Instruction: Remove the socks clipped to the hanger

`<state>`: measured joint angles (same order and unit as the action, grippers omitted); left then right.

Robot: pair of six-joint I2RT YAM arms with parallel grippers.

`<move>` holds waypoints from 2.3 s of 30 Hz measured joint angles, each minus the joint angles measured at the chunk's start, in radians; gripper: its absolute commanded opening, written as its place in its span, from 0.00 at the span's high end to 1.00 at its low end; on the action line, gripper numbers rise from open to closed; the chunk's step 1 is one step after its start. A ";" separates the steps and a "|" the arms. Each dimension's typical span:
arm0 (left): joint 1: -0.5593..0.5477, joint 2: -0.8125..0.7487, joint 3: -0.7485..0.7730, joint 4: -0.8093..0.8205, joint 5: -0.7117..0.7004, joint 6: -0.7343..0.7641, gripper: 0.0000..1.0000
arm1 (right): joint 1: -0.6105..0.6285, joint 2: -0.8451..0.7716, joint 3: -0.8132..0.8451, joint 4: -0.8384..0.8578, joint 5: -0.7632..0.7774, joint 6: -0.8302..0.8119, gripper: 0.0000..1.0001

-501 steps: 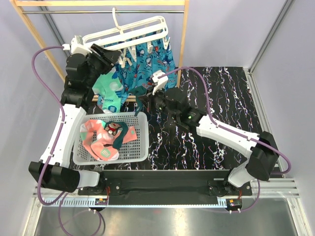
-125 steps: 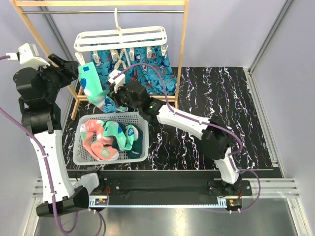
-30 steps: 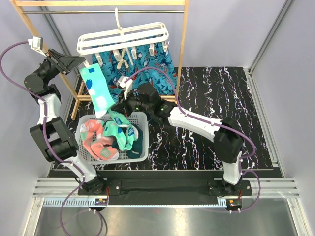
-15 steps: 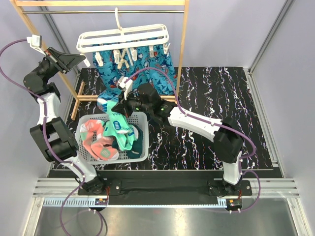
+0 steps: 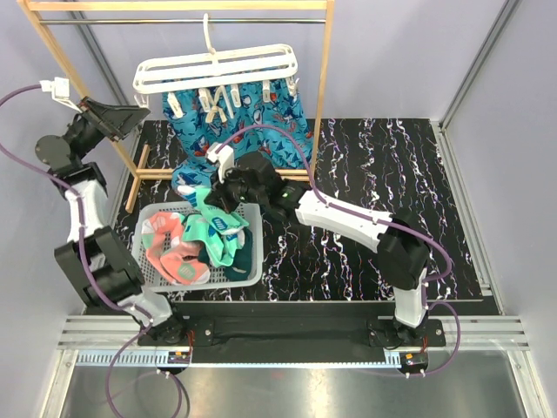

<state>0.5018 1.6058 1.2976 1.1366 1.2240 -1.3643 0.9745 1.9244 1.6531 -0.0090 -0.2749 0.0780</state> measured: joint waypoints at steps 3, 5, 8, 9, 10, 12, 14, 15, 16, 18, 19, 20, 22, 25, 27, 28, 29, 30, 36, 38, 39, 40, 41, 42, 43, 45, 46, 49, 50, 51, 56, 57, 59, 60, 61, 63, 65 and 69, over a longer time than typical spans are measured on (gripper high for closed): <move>0.041 -0.103 -0.049 -0.211 -0.060 0.175 0.37 | 0.026 0.008 -0.005 -0.017 0.042 -0.002 1.00; 0.074 -0.167 -0.052 -0.372 -0.122 0.292 0.35 | 0.054 0.026 -0.005 -0.023 0.063 0.001 1.00; 0.111 -0.241 -0.052 -0.616 -0.243 0.434 0.34 | 0.102 0.076 -0.004 -0.030 0.084 0.027 0.97; 0.120 -0.261 -0.049 -0.710 -0.301 0.474 0.34 | 0.121 0.096 -0.003 -0.034 0.090 0.036 0.92; 0.124 -0.276 -0.048 -0.795 -0.353 0.510 0.34 | 0.135 0.114 -0.001 -0.041 0.098 0.046 0.87; 0.126 -0.292 -0.048 -0.941 -0.436 0.563 0.34 | 0.169 0.158 0.008 -0.058 0.102 0.068 0.74; 0.126 -0.299 -0.048 -1.063 -0.505 0.606 0.33 | 0.197 0.188 0.009 -0.090 0.112 0.095 0.59; 0.126 -0.304 -0.048 -1.123 -0.545 0.629 0.31 | 0.205 0.192 0.008 -0.111 0.123 0.102 0.54; 0.125 -0.311 -0.048 -1.170 -0.575 0.645 0.30 | 0.209 0.192 0.007 -0.132 0.138 0.104 0.42; 0.125 -0.336 -0.048 -1.268 -0.640 0.686 0.26 | 0.209 0.178 0.001 -0.146 0.164 0.103 0.26; 0.125 -0.352 -0.048 -1.305 -0.663 0.700 0.19 | 0.206 0.161 -0.011 -0.151 0.180 0.096 0.22; 0.125 -0.371 -0.048 -1.332 -0.680 0.713 0.16 | 0.203 0.135 -0.028 -0.158 0.193 0.086 0.14; 0.119 -0.412 -0.048 -1.369 -0.695 0.722 0.07 | 0.199 0.071 -0.066 -0.173 0.216 0.067 0.01; 0.077 -0.460 -0.047 -1.410 -0.701 0.732 0.01 | 0.195 -0.061 -0.097 -0.232 0.257 0.050 0.00; 0.025 -0.483 -0.043 -1.448 -0.716 0.748 0.01 | 0.195 -0.157 -0.098 -0.270 0.278 0.051 0.00; -0.011 -0.491 -0.037 -1.474 -0.730 0.762 0.01 | 0.195 -0.205 -0.100 -0.288 0.291 0.056 0.00; -0.047 -0.499 -0.030 -1.497 -0.747 0.775 0.01 | 0.195 -0.255 -0.103 -0.304 0.302 0.063 0.00; -0.070 -0.507 -0.026 -1.509 -0.761 0.786 0.01 | 0.195 -0.319 -0.115 -0.315 0.322 0.076 0.00; -0.254 -0.618 0.011 -1.572 -0.847 0.886 0.01 | 0.195 -0.642 -0.248 -0.372 0.451 0.185 0.00; -0.321 -0.658 0.014 -1.556 -0.840 0.898 0.01 | 0.195 -0.715 -0.291 -0.397 0.493 0.233 0.00; -0.361 -0.681 0.009 -1.541 -0.832 0.900 0.01 | 0.194 -0.743 -0.307 -0.415 0.513 0.257 0.00; -0.407 -0.698 0.002 -1.525 -0.824 0.901 0.01 | 0.194 -0.772 -0.321 -0.443 0.547 0.288 0.00; -0.465 -0.713 -0.006 -1.514 -0.818 0.902 0.01 | 0.194 -0.783 -0.325 -0.455 0.558 0.299 0.00; -0.533 -0.727 -0.022 -1.490 -0.814 0.906 0.01 | 0.194 -0.795 -0.328 -0.476 0.584 0.320 0.00; -0.601 -0.736 -0.040 -1.470 -0.801 0.911 0.01 | 0.194 -0.804 -0.330 -0.495 0.609 0.337 0.00; -0.729 -0.738 -0.083 -1.427 -0.768 0.921 0.01 | 0.194 -0.818 -0.334 -0.523 0.650 0.367 0.00; -0.791 -0.732 -0.104 -1.414 -0.758 0.928 0.01 | 0.194 -0.825 -0.336 -0.535 0.665 0.378 0.00; -0.929 -0.693 -0.136 -1.405 -0.731 0.964 0.01 | 0.194 -0.842 -0.341 -0.569 0.715 0.403 0.00; -0.965 -0.679 -0.145 -1.406 -0.722 0.977 0.01 | 0.194 -0.847 -0.346 -0.571 0.731 0.407 0.00; -0.988 -0.673 -0.153 -1.405 -0.716 0.985 0.01 | 0.194 -0.854 -0.352 -0.574 0.751 0.409 0.00; -1.074 -0.674 -0.224 -1.376 -0.677 0.999 0.01 | 0.194 -0.922 -0.429 -0.573 0.865 0.407 0.00; -1.078 -0.677 -0.238 -1.369 -0.676 0.998 0.01 | 0.194 -0.937 -0.443 -0.574 0.881 0.405 0.00; -1.088 -0.689 -0.269 -1.357 -0.677 0.993 0.01 | 0.194 -0.976 -0.474 -0.571 0.907 0.400 0.00; -1.091 -0.697 -0.280 -1.352 -0.677 0.990 0.01 | 0.194 -0.999 -0.488 -0.573 0.916 0.397 0.00; -1.091 -0.703 -0.286 -1.350 -0.678 0.989 0.01 | 0.194 -1.018 -0.496 -0.572 0.922 0.394 0.00; -1.093 -0.716 -0.290 -1.348 -0.683 0.988 0.01 | 0.194 -1.070 -0.517 -0.571 0.932 0.388 0.00; -1.093 -0.734 -0.290 -1.345 -0.697 0.989 0.01 | 0.194 -1.115 -0.530 -0.569 0.946 0.381 0.00; -1.093 -0.766 -0.289 -1.345 -0.733 0.997 0.01 | 0.194 -1.157 -0.539 -0.570 0.972 0.370 0.00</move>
<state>-0.5907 0.8402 1.0084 -0.2085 0.4911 -0.3672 1.1687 0.7670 1.1141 -0.5785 0.6975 0.4484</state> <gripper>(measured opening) 0.985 0.994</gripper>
